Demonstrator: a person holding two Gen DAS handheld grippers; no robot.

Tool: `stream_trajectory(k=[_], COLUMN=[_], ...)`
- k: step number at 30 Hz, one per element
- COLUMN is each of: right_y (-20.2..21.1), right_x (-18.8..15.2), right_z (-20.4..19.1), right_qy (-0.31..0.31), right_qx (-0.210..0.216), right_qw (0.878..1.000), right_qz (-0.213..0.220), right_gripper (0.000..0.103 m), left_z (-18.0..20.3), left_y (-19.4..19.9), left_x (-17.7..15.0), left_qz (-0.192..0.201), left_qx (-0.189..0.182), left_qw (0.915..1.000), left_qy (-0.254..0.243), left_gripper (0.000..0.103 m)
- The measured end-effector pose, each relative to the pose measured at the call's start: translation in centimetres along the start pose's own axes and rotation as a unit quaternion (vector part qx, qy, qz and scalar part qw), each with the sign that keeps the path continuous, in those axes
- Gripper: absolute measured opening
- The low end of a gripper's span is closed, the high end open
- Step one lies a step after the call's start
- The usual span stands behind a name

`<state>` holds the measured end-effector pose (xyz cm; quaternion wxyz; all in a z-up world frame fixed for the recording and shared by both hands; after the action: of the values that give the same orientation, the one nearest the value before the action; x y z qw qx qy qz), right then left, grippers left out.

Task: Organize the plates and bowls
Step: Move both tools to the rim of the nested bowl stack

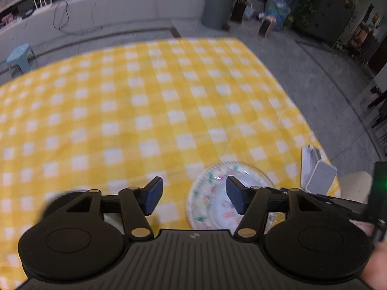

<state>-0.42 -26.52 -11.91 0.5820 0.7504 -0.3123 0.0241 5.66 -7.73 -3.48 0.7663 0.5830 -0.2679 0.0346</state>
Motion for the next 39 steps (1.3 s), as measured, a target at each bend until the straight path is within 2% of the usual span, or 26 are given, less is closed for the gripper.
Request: stream_trajectory(k=[4, 7, 11, 13, 15, 20, 22, 24, 27, 33, 36, 39], right_y=[0.2, 0.3, 0.5, 0.6, 0.9, 2.8, 3.7, 4.4, 4.1, 2.5, 2.5, 1.9], right_x=[0.0, 0.0, -0.2, -0.2, -0.1, 0.5, 0.6, 0.5, 0.1, -1.5, -2.0, -2.7], right_z=[-0.2, -0.4, -0.7, -0.9, -0.8, -1.1, -1.8, -3.0, -5.0, -9.1, -10.6, -12.0], right_qy=[0.002, 0.005, 0.008, 0.010, 0.008, -0.003, -0.001, 0.011, 0.023, 0.082, 0.090, 0.077], right_qx=[-0.002, -0.005, -0.015, -0.025, -0.034, -0.039, -0.037, -0.017, 0.026, 0.056, 0.084, 0.119], right_qw=[1.000, 1.000, 1.000, 1.000, 0.999, 0.997, 0.996, 0.996, 0.996, 0.994, 0.991, 0.989], right_qz=[0.004, 0.006, 0.007, 0.011, 0.020, 0.063, 0.075, 0.088, 0.078, 0.052, 0.051, 0.032], right_gripper=[0.033, 0.034, 0.035, 0.042, 0.044, 0.049, 0.056, 0.063, 0.064, 0.064, 0.069, 0.075], left_z=[-4.5, -8.7, -13.8, -15.8, -17.1, -18.0, -17.8, -17.7, -17.9, -17.8, -17.4, -16.6], left_y=[3.0, 4.4, 5.0, 4.8, 4.4, 3.7, 4.1, 4.3, 4.2, 3.1, 2.8, 2.3], left_x=[-0.5, -1.8, -4.2, -5.5, -6.7, -7.6, -7.6, -7.7, -8.2, -8.7, -8.9, -9.0], left_qz=[0.022, 0.032, 0.035, 0.032, 0.028, 0.030, 0.045, 0.062, 0.070, 0.062, 0.059, 0.056], left_qx=[0.006, 0.014, 0.030, 0.030, 0.027, 0.009, 0.004, -0.004, -0.027, -0.035, -0.038, -0.031], left_qw=[0.9997, 0.9988, 0.9954, 0.9936, 0.9914, 0.9901, 0.9903, 0.9890, 0.9871, 0.9867, 0.9871, 0.9894], left_qy=[0.005, 0.035, 0.083, 0.104, 0.125, 0.137, 0.132, 0.134, 0.141, 0.146, 0.144, 0.130], left_gripper=[0.076, 0.076, 0.076, 0.076, 0.076, 0.076, 0.078, 0.083, 0.084, 0.084, 0.084, 0.084])
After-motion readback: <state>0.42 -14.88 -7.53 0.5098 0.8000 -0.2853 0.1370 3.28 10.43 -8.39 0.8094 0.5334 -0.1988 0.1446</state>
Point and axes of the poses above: each gripper's, at about its wrist camera, not at the fingertips, and y roughly against the way its jaws point, z to its right, x to its top, the point moved 4 cm from there along -y, roughly the way its jaws point, and after that the axes turned 3 degrees about -z, right-handed, at the moved point
